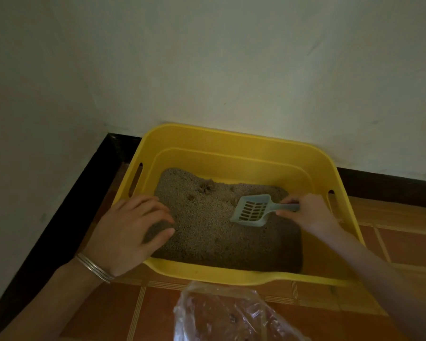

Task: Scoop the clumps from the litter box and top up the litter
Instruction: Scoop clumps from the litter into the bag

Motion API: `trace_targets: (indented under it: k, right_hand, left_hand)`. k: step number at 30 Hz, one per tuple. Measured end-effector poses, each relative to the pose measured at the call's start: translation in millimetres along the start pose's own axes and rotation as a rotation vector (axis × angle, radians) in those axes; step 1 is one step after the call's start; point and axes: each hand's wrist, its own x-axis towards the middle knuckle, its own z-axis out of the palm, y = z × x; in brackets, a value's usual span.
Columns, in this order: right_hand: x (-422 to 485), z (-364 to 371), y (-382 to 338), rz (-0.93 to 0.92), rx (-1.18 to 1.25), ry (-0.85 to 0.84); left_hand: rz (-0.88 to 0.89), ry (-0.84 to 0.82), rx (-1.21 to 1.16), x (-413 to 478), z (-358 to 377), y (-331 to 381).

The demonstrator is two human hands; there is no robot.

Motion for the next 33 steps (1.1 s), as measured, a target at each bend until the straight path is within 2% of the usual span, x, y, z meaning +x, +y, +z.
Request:
trace_targets:
  k: [6, 13, 33]
  right_hand:
    - [3.4, -2.6, 11.3, -0.006, 0.0, 0.079]
    - [28.0, 16.3, 4.0, 0.012, 0.053, 0.053]
    - [87.1, 65.7, -58.8, -0.109, 0.368, -0.07]
  left_hand:
    - [0.004, 0.041, 0.013, -2.6, 0.9, 1.4]
    - [0.009, 0.072, 0.01, -4.4, -0.6, 4.5]
    - [-0.025, -0.009, -0.062, -2.4, -5.6, 7.7]
